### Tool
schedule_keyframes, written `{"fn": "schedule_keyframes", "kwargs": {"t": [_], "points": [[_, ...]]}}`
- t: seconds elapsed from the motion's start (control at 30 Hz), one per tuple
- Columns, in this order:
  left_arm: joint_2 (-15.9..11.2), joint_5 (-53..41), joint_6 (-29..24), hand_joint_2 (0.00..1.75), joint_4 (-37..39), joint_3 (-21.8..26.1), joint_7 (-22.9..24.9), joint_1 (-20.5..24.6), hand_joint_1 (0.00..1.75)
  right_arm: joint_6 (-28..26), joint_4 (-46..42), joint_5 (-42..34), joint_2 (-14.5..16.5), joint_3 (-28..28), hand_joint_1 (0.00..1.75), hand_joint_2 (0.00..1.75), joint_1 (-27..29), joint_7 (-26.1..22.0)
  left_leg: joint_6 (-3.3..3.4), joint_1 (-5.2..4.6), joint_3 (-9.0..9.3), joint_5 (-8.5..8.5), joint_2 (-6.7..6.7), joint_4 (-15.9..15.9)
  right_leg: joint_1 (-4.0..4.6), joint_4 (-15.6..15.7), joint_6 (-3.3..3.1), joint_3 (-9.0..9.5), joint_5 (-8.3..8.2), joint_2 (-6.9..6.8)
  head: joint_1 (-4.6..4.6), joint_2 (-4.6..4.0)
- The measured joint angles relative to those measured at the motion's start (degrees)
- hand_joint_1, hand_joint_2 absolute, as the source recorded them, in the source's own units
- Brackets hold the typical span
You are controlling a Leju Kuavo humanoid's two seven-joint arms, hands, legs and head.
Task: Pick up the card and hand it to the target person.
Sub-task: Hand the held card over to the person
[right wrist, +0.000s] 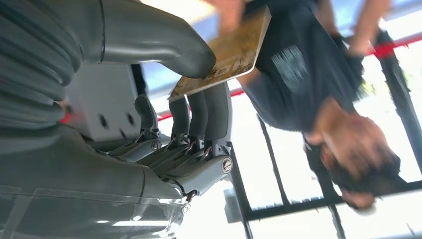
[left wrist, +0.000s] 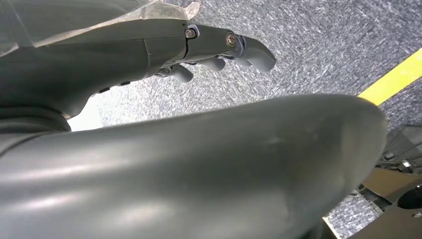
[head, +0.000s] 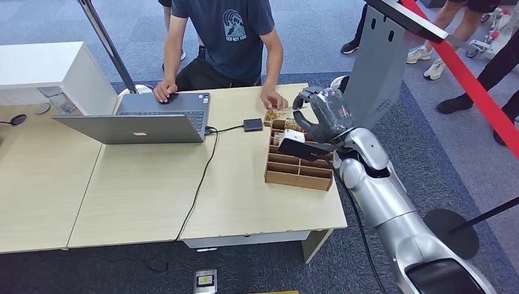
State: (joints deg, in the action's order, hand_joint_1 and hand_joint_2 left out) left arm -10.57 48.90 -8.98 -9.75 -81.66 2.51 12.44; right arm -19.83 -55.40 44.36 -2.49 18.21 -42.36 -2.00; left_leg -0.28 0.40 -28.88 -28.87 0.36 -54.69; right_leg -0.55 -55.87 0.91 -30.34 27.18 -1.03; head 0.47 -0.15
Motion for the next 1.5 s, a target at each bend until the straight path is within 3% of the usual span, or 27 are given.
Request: {"fn": "schedule_keyframes", "kwargs": {"t": [0.17,0.43,0.73,1.17,1.3,1.33,1.37,1.47,1.5], "points": [[0.0,0.1,0.1,0.00,0.0,-0.1,0.1,0.5,0.00,-0.7,-0.4,-2.0,1.2,0.3,1.20,1.75,-4.9,-4.0,0.00,0.01,-0.06,0.00,-0.01,0.0,0.01,0.0,0.00,-0.01,0.00,0.00,-0.01,0.00],[0.2,-0.5,0.7,0.00,0.0,-0.4,0.8,1.8,0.00,-3.5,11.0,-1.2,7.7,2.5,1.20,1.75,-12.4,-9.0,-0.02,0.04,-0.09,0.02,-0.01,0.0,0.04,0.0,0.00,-0.03,0.00,-0.01,-0.01,0.00],[0.2,-0.8,1.0,0.00,0.0,-0.6,1.1,2.3,0.00,-4.9,23.1,1.8,12.7,5.3,1.20,1.75,-14.4,-6.8,-0.02,0.03,-0.15,0.01,-0.01,0.0,0.04,0.0,0.00,-0.10,0.01,-0.01,0.01,0.00],[0.5,-1.0,1.4,0.00,0.0,-1.9,1.4,2.3,0.00,-5.1,31.2,2.8,12.9,6.8,1.20,1.75,-14.6,-3.1,-0.02,0.03,-0.15,0.01,-0.01,0.0,0.04,0.0,0.00,-0.15,0.01,0.00,-0.01,0.00],[0.6,-1.1,1.4,1.75,0.0,-1.9,1.2,2.3,0.00,-5.3,32.3,2.8,12.6,7.0,1.75,1.75,-14.6,-2.7,-0.02,0.03,-0.15,0.01,-0.01,0.0,0.04,0.0,0.00,-0.15,0.01,0.00,-0.01,0.00],[0.6,-1.2,1.5,1.75,0.0,-1.9,1.1,2.3,0.00,-5.4,32.5,2.8,12.5,7.0,1.75,1.75,-14.6,-2.6,-0.02,0.03,-0.15,0.01,-0.01,0.0,0.04,0.0,0.00,-0.15,0.01,0.00,0.00,0.00],[0.6,-1.3,1.5,1.31,0.0,-1.9,1.0,2.4,0.00,-5.5,32.8,2.8,12.4,7.1,1.41,1.75,-14.6,-2.5,-0.02,0.03,-0.15,0.01,-0.01,0.0,0.04,0.0,0.00,-0.15,0.01,0.00,0.01,0.00],[0.6,-1.2,1.8,0.00,0.0,-2.0,0.9,2.5,0.00,-5.6,33.5,2.8,12.1,7.2,0.10,1.75,-14.6,-2.5,-0.02,0.03,-0.15,0.01,-0.01,0.0,0.04,0.0,0.00,-0.15,0.01,0.00,0.01,0.00],[0.6,-1.2,1.8,0.00,0.0,-2.0,0.9,2.6,0.00,-5.7,33.7,2.7,12.1,7.3,0.00,1.75,-14.6,-2.5,-0.02,0.02,-0.15,0.01,-0.01,0.0,0.04,0.0,0.00,-0.15,0.01,0.00,0.01,0.00]]}}
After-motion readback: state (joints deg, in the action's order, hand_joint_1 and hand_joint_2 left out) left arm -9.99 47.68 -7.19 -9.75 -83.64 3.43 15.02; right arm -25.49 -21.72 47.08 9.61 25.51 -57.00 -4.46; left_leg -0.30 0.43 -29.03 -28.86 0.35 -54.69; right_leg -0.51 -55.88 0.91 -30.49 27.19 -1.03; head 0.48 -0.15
